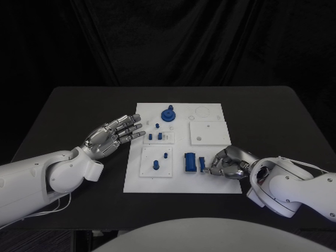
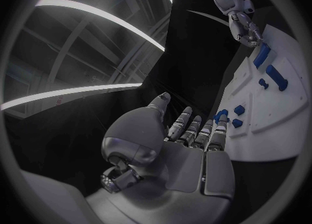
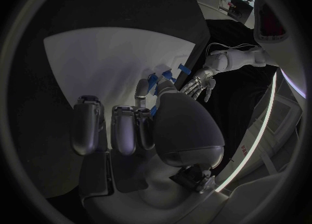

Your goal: Assemble the parts on the task board

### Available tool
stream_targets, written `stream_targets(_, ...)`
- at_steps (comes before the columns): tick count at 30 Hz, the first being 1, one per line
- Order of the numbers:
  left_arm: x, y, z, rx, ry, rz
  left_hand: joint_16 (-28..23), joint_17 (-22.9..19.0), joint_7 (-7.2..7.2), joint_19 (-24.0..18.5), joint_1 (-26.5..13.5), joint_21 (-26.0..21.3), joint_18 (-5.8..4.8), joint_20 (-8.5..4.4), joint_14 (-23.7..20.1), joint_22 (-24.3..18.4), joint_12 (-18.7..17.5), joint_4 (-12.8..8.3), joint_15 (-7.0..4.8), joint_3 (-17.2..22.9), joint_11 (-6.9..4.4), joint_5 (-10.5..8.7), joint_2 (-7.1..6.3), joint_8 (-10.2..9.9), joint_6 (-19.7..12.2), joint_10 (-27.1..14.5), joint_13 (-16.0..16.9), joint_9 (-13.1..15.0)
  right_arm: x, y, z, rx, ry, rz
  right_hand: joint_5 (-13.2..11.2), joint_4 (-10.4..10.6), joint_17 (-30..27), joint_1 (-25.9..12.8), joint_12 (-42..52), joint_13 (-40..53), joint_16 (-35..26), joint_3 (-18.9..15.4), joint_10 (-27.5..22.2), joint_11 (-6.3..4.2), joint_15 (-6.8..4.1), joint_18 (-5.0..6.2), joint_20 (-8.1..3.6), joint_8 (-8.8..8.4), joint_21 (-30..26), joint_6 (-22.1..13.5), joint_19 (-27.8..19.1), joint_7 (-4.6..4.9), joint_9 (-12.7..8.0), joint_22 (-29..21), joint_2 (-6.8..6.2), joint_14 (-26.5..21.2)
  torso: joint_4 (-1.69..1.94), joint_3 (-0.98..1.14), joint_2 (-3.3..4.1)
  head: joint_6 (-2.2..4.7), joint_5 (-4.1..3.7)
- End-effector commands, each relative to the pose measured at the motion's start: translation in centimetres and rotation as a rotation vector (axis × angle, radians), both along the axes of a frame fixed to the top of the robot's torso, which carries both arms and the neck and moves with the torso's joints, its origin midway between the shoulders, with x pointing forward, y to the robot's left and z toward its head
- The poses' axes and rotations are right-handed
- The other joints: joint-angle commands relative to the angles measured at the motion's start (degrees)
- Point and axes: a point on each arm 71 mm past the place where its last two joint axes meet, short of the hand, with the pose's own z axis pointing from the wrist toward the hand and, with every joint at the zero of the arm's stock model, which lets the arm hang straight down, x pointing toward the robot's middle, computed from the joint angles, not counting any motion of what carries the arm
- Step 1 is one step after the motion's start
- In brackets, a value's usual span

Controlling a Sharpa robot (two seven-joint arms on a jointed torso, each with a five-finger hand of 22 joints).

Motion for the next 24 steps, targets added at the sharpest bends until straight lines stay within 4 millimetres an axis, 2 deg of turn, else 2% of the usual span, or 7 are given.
stream_targets(1, -0.06, -0.11, 0.06, -0.017, -0.003, -0.007, 0.0, 0.0, 2.81, -0.1, -0.6, -0.3, 0.52, 0.33, -0.3, -0.1, 0.3, -0.1, 0.24, 0.3, 0.28, 0.28, -0.10, 0.2, 0.2, 0.1, 0.1, 0.1, -0.08, -0.03, -0.22, -0.014, 0.013, -0.002, -0.2, 0.0, 5.9, 0.7, 0.2, 15.1, -0.3, -0.4, 6.1, -0.40, -0.45, 0.04, -0.45, 0.47, -0.3, 0.1, 1.0, -0.32, 0.1, 10.9, 0.09, 4.3, -0.02, 0.01, 0.05, 0.00, 0.07)
stream_targets(11, -0.06, -0.14, 0.04, -0.017, -0.002, -0.009, 0.1, 0.0, 2.84, 0.0, -0.7, -0.3, 0.53, 0.32, -0.3, -0.1, 0.5, -0.1, 0.20, 0.4, 0.34, 0.29, -0.16, 0.3, 0.2, 0.2, 0.1, 0.1, 0.25, 0.13, -0.34, -0.011, -0.001, -0.013, -0.1, -0.3, 6.0, 1.6, 0.2, 15.1, -0.3, -0.3, 6.1, -0.63, -0.64, 0.05, -0.61, 1.22, -0.4, 0.0, 1.0, -0.59, 0.9, 10.9, 0.54, 4.3, -0.04, 0.06, 0.00, 0.00, 0.04)
stream_targets(19, -0.06, -0.15, 0.02, -0.017, -0.002, -0.010, 0.1, 0.0, 2.84, 0.0, -0.7, -0.3, 0.53, 0.32, -0.3, -0.1, 0.5, -0.1, 0.20, 0.4, 0.34, 0.29, -0.16, 0.3, 0.2, 0.2, 0.1, 0.1, 0.54, 0.27, -0.51, -0.013, -0.004, -0.013, 0.6, -1.1, 5.8, 4.2, 0.2, 15.1, -0.4, 0.3, 6.1, -0.98, -0.95, 0.07, -0.91, 1.97, -0.5, -0.4, 1.0, -0.96, 1.7, 10.9, 1.27, 4.3, -0.02, 0.04, 0.01, 0.00, 0.14)
stream_targets(22, -0.06, -0.13, 0.02, -0.017, -0.002, -0.010, 0.1, 0.0, 2.84, 0.0, -0.7, -0.3, 0.53, 0.32, -0.3, -0.1, 0.5, -0.1, 0.20, 0.4, 0.34, 0.29, -0.16, 0.3, 0.2, 0.2, 0.1, 0.1, 0.61, 0.35, -0.59, -0.014, -0.002, -0.009, 0.0, -1.7, 5.7, 5.5, 0.2, 15.1, -0.4, 0.5, 6.1, -1.06, -1.04, 0.08, -1.01, 2.12, -0.6, -0.6, 0.9, -1.03, 2.0, 10.9, 1.34, 4.3, -0.03, 0.02, 0.04, 0.00, 0.18)
stream_targets(24, -0.06, -0.13, 0.02, -0.018, -0.002, -0.010, 0.1, 0.0, 2.84, 0.0, -0.7, -0.3, 0.53, 0.32, -0.3, -0.1, 0.5, -0.1, 0.20, 0.4, 0.34, 0.29, -0.16, 0.3, 0.2, 0.2, 0.1, 0.1, 0.65, 0.43, -0.65, -0.016, 0.001, -0.005, -1.4, -2.2, 5.6, 6.6, 0.2, 15.1, -0.5, 0.6, 6.1, -1.08, -1.07, 0.07, -1.07, 2.20, -0.6, -0.6, 1.0, -1.03, 2.1, 10.9, 1.36, 4.3, -0.02, 0.01, 0.04, 0.00, 0.16)
